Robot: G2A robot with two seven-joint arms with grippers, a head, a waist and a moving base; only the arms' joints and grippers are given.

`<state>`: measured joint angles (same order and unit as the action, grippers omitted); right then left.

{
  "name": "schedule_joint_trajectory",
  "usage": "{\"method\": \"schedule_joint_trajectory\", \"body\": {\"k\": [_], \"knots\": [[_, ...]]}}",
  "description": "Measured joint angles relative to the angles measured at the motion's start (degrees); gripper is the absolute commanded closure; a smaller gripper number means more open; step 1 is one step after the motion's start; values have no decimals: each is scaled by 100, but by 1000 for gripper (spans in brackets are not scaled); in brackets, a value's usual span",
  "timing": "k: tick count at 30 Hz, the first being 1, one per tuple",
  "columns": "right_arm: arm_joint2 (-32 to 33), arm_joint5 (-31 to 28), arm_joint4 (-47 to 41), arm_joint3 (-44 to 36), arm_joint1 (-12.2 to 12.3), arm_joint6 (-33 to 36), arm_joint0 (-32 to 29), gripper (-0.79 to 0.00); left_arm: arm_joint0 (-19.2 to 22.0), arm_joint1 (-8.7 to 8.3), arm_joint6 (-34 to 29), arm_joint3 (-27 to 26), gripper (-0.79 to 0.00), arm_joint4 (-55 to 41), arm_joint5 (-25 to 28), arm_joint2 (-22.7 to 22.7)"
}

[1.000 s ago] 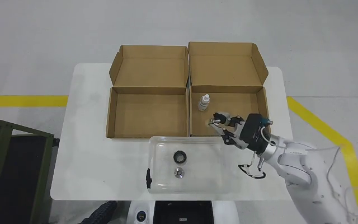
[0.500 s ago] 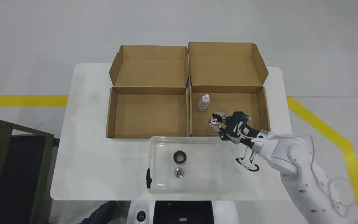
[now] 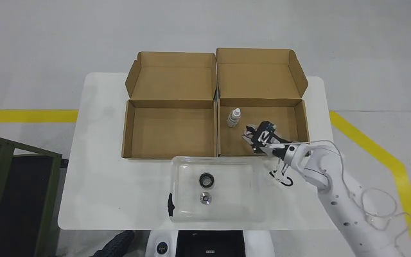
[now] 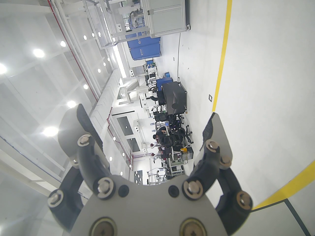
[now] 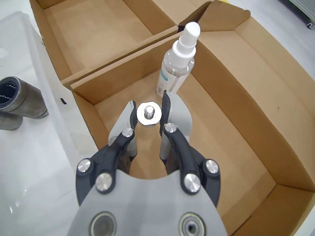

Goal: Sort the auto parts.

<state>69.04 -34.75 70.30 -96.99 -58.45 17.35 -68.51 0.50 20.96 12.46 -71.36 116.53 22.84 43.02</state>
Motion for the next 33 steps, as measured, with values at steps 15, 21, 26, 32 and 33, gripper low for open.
{"method": "schedule_joint_trajectory", "body": {"k": [15, 21, 26, 32, 33], "knots": [[-661, 337, 287, 1100, -213, -244, 820, -308, 0, 0, 0, 0, -785, 0, 0, 0], [-695, 311, 335, 1203, -235, -257, 873, -785, 0, 0, 0, 0, -785, 0, 0, 0], [-482, 262, 315, 957, -193, -183, 774, -785, 0, 0, 0, 0, -785, 0, 0, 0], [12, 179, 228, 279, -96, -74, 516, -785, 0, 0, 0, 0, -785, 0, 0, 0], [116, 149, 200, 120, -76, -47, 451, -785, 0, 0, 0, 0, -785, 0, 0, 0]]}}
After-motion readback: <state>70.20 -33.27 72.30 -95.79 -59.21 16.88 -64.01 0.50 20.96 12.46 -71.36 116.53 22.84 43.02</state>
